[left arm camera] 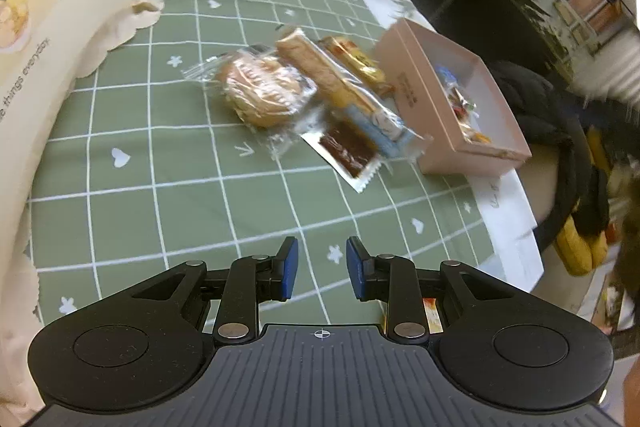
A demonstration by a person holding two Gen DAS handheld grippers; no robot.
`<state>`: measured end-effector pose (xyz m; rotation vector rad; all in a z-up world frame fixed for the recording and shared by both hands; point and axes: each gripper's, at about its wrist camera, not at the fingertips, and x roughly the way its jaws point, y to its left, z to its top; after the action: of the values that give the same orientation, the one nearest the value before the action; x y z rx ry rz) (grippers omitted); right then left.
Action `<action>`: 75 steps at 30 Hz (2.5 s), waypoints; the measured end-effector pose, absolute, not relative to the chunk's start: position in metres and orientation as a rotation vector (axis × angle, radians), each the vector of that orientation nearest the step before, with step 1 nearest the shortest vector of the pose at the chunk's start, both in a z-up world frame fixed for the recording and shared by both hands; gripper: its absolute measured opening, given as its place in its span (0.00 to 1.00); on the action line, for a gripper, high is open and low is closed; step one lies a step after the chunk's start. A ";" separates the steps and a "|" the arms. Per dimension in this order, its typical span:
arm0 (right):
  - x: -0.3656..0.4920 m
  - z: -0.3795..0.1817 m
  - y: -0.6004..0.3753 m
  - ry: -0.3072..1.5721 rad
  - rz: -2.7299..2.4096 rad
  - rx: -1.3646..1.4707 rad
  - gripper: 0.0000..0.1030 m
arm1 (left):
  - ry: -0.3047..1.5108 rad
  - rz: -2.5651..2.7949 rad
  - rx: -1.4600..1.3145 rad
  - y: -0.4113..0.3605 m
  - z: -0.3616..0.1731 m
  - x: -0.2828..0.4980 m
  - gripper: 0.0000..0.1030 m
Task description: Organize snacks
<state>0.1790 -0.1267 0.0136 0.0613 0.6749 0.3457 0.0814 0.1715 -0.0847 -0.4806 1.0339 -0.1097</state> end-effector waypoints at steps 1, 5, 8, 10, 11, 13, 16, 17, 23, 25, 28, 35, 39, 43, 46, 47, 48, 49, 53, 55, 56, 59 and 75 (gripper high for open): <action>0.175 0.004 -0.120 0.714 0.368 0.052 0.32 | 1.030 -0.109 -0.490 0.173 -0.085 0.084 0.29; 0.163 -0.035 -0.092 0.861 0.461 0.033 0.33 | 1.024 -0.128 -0.566 0.174 -0.083 0.097 0.29; 0.157 -0.046 -0.061 0.884 0.534 -0.051 0.37 | 1.028 -0.114 -0.568 0.174 -0.083 0.096 0.29; 0.157 -0.046 -0.034 0.850 0.582 -0.150 0.52 | 1.029 -0.089 -0.567 0.176 -0.085 0.090 0.29; 0.157 -0.045 -0.022 0.827 0.598 -0.200 0.60 | 1.030 -0.072 -0.571 0.179 -0.085 0.086 0.29; 0.165 -0.047 0.004 0.786 0.612 -0.302 0.62 | 1.030 -0.040 -0.585 0.185 -0.086 0.077 0.29; 0.186 -0.064 0.038 0.781 0.623 -0.421 0.62 | 1.031 0.002 -0.589 0.194 -0.085 0.062 0.29; 0.194 -0.072 0.047 0.786 0.620 -0.446 0.62 | 1.031 0.012 -0.587 0.197 -0.084 0.058 0.29; 0.214 -0.110 0.060 0.923 0.568 -0.422 0.36 | 1.025 0.081 -0.621 0.220 -0.091 0.036 0.29; 0.196 -0.107 0.056 0.941 0.617 -0.392 0.32 | 1.017 0.088 -0.643 0.226 -0.094 0.035 0.29; 0.161 -0.099 0.045 0.989 0.700 -0.324 0.32 | 1.013 0.067 -0.654 0.226 -0.097 0.042 0.29; 0.099 -0.086 0.025 1.089 0.896 -0.166 0.54 | 1.045 -0.042 -0.611 0.199 -0.100 0.066 0.30; 0.069 -0.080 0.007 1.007 0.802 -0.291 0.59 | 1.017 -0.082 -0.547 0.181 -0.091 0.067 0.29; 0.047 -0.093 -0.009 0.948 0.703 -0.511 0.59 | 0.971 -0.169 -0.450 0.159 -0.074 0.072 0.30; 0.040 -0.101 -0.026 0.880 0.634 -0.611 0.60 | 0.974 -0.204 -0.407 0.144 -0.072 0.077 0.30; 0.042 -0.101 -0.030 0.867 0.601 -0.616 0.60 | 0.976 -0.201 -0.400 0.142 -0.073 0.079 0.30; 0.046 -0.101 -0.034 0.852 0.552 -0.624 0.60 | 0.977 -0.196 -0.396 0.140 -0.073 0.080 0.30; 0.051 -0.100 -0.039 0.829 0.490 -0.634 0.60 | 0.974 -0.190 -0.392 0.139 -0.074 0.082 0.30; 0.074 -0.086 -0.063 0.817 0.343 -0.479 0.60 | 0.937 -0.219 -0.330 0.127 -0.067 0.083 0.30; 0.083 -0.077 -0.079 0.871 0.366 -0.298 0.63 | 0.954 -0.282 -0.316 0.116 -0.070 0.087 0.30; 0.086 -0.077 -0.085 0.891 0.377 -0.238 0.64 | 0.975 -0.310 -0.312 0.111 -0.073 0.090 0.30; 0.088 -0.083 -0.089 0.923 0.354 -0.203 0.64 | 1.040 -0.305 -0.288 0.100 -0.091 0.101 0.30; 0.053 -0.083 -0.089 0.970 0.596 -0.239 0.64 | 1.010 0.006 -0.238 0.131 -0.104 0.155 0.22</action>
<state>0.0528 -0.0887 -0.0831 -0.2391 0.9699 0.5956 0.1548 0.1312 -0.1040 -0.2384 1.0098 0.0060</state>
